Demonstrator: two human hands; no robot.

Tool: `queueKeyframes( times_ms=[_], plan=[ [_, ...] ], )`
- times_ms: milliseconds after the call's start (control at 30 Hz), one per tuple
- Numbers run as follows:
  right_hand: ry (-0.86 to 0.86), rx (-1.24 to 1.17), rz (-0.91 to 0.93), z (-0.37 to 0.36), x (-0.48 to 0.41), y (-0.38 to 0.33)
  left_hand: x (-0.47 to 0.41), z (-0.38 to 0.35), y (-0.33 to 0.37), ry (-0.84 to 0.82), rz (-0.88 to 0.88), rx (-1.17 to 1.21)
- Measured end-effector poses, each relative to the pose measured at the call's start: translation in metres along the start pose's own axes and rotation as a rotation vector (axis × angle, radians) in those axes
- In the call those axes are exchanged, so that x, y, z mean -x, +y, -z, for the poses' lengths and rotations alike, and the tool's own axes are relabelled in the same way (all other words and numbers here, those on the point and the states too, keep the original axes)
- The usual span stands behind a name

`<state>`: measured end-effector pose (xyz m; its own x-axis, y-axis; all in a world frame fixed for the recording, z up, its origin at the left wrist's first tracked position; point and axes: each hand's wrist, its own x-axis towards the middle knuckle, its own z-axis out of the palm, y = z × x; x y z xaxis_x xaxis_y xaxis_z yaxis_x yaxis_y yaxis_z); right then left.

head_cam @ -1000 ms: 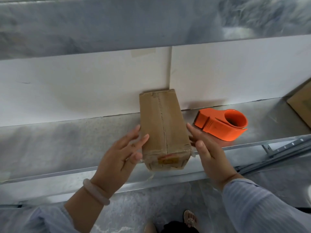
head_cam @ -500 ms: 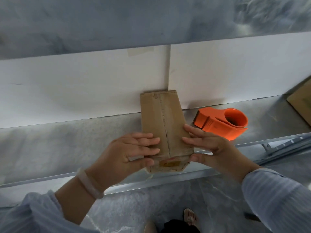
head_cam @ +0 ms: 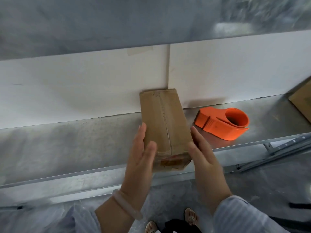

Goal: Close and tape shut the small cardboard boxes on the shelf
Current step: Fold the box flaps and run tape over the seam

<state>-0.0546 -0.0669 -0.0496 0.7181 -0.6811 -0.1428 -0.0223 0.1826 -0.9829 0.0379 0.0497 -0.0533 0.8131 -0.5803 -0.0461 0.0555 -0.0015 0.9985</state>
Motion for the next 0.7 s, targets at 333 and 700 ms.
queueKeyframes(
  times_ms=[333, 700],
  plan=[
    [0.162, 0.272, 0.147, -0.020, -0.004, 0.013, -0.003, -0.004, -0.011, 0.127, -0.092, -0.218],
    [0.186, 0.273, 0.323, -0.009, -0.013, 0.036, -0.019, 0.028, -0.035, -0.010, -0.500, -0.600]
  ],
)
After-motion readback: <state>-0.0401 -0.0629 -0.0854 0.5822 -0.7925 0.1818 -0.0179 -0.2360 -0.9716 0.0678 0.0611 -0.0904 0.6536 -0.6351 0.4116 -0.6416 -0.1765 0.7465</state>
